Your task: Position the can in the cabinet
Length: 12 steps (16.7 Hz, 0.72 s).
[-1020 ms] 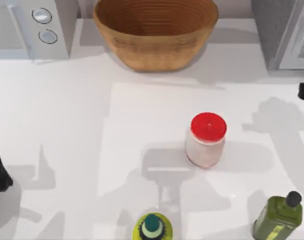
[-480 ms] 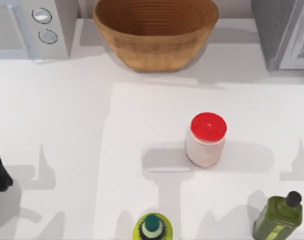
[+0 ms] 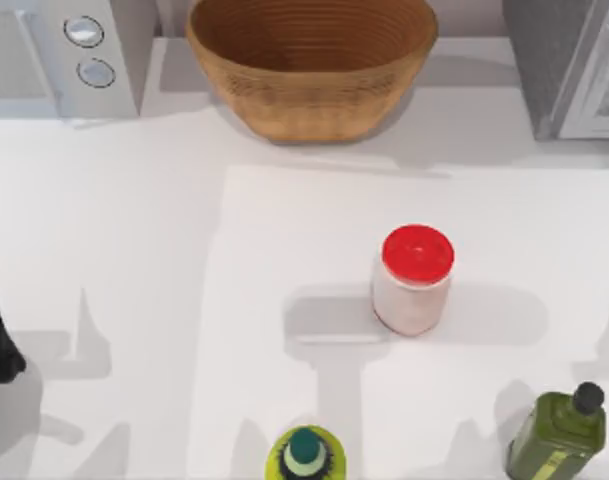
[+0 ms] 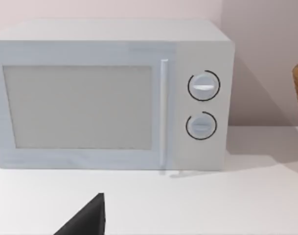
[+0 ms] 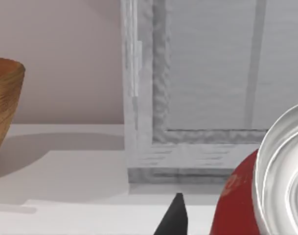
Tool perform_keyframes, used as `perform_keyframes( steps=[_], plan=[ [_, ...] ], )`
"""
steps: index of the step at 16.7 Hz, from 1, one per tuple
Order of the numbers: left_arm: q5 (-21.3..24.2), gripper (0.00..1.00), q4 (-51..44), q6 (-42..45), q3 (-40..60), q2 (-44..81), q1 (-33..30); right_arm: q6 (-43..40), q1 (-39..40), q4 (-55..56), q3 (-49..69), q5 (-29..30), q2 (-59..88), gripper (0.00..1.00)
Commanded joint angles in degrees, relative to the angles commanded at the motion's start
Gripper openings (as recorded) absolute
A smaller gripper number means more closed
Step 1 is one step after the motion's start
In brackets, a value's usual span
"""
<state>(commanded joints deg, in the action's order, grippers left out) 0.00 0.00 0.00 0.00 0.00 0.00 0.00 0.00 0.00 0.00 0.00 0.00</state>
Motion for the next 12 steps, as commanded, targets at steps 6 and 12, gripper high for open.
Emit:
perform_keyframes(
  steps=[6, 12],
  plan=[
    [0.0, 1.0, 0.0, 0.0, 0.0, 0.0, 0.0, 0.3, 0.8, -1.9, 6.2, 1.2, 6.1, 0.0],
    [0.0, 1.0, 0.0, 0.0, 0.0, 0.0, 0.0, 0.6, 3.1, -8.6, 32.1, 4.7, 26.8, 0.0]
  ],
)
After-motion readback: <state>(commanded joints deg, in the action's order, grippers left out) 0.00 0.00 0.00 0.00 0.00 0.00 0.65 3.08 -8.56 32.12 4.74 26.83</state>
